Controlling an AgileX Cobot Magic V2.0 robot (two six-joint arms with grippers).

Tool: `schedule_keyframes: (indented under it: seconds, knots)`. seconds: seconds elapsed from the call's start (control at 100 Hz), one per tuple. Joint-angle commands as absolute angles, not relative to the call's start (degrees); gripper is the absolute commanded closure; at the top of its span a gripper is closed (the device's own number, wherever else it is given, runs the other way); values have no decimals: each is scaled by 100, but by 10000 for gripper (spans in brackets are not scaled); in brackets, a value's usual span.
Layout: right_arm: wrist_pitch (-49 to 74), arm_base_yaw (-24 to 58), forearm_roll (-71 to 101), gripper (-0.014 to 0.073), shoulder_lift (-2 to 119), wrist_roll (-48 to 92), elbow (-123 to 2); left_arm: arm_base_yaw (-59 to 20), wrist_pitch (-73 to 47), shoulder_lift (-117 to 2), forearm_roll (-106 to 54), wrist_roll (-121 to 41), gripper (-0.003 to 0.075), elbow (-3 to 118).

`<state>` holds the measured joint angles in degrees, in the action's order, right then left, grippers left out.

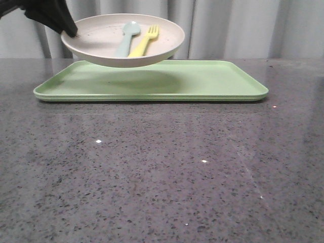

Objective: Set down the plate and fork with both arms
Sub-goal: 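Carry the plate over the green tray and lower it onto the tray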

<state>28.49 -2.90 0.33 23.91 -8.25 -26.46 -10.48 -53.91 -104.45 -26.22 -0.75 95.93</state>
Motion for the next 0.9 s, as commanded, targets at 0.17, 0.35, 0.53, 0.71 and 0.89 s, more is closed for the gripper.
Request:
schedule_keyframes:
  seconds: [0.17, 0.35, 0.53, 0.71, 0.89]
  knots:
    - [2452, -289, 0, 52, 2467, -759, -2837, -1344, -4976, -10798, -2927, 331, 741, 10375]
    - [2452, -289, 0, 52, 2467, -759, -2837, -1364, -4684, -10933, -2951, 331, 741, 10375]
    - [2452, -289, 0, 52, 2467, -759, -2837, -1364, -4655, -11026, -2964, 331, 741, 10375]
    - [2456, -289, 0, 52, 2467, -759, -2837, -1364, -4746, -11119, -2953, 331, 741, 10362]
    - [2480, -289, 0, 52, 2467, -759, -2837, -1364, -4809, -11153, -2953, 331, 738, 10362]
